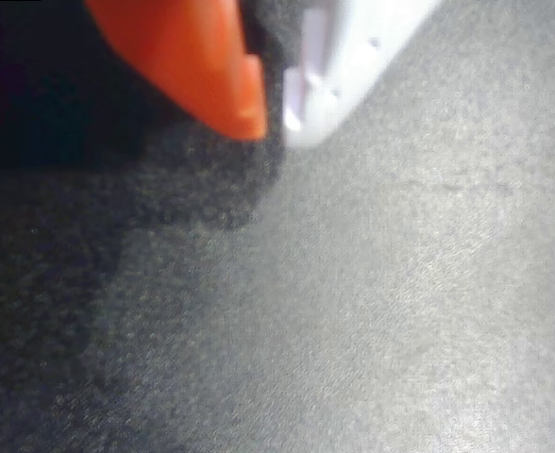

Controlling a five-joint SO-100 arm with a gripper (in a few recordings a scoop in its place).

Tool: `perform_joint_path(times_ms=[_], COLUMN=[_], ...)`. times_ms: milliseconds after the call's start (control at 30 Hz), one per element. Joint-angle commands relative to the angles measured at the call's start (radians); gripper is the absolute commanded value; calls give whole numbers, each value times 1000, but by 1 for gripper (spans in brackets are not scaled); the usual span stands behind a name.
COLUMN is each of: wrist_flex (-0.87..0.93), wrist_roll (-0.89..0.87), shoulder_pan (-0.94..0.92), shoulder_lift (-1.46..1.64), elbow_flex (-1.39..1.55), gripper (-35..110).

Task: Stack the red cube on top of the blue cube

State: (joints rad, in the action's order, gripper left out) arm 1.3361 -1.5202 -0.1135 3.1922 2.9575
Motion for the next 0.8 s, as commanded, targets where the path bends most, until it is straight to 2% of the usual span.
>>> perform_joint_path(times_ms=[0,567,767], wrist_flex=[2,-6,-23], wrist_roll=[8,5,11], shoulder_pan=[-6,-44,-114], shoulder_lift=[3,2,-173], elbow_flex=[-3,-83,-235], gripper=[0,0,0])
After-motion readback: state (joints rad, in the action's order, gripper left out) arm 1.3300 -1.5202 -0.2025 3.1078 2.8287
